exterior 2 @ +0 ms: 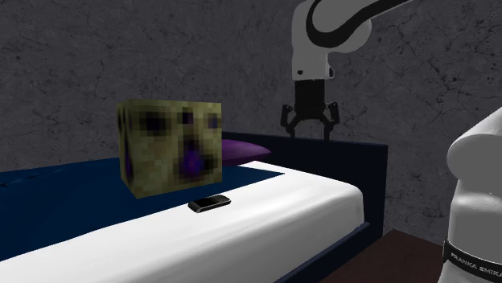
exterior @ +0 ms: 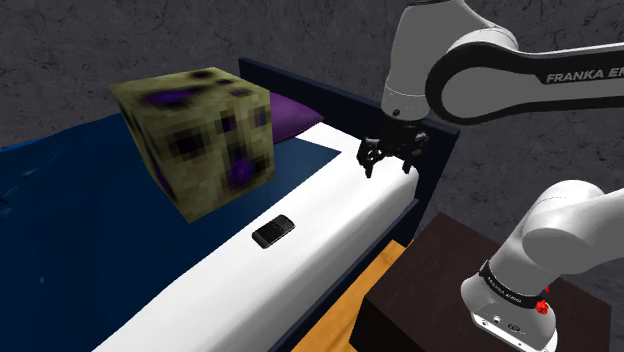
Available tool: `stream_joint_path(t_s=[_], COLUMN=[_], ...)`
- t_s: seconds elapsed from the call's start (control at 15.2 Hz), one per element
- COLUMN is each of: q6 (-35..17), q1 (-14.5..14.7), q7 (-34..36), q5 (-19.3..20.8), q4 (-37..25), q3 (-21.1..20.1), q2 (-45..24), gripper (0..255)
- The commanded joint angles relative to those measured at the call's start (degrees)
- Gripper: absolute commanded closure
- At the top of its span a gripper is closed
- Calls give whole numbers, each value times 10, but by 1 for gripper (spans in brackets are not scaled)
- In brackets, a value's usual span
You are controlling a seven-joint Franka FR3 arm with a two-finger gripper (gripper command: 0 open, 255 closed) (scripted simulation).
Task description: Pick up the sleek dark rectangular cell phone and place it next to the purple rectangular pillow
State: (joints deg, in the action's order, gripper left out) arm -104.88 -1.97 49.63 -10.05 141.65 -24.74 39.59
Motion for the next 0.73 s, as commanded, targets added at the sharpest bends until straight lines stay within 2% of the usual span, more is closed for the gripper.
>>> stream_joint_path(t_s=[0.0, 0.33, 0.53, 0.66], q6=[-14, -57, -83, -99], q1=[-8, -44, -74, -96], q7=[61, 209, 305, 375], q5=[-14, -24, -7, 18], q4=[-12, -62, -103, -134], q3=[-34, -124, -179, -217], q2=[-27, -122, -194, -248], gripper=[0, 0, 0, 0])
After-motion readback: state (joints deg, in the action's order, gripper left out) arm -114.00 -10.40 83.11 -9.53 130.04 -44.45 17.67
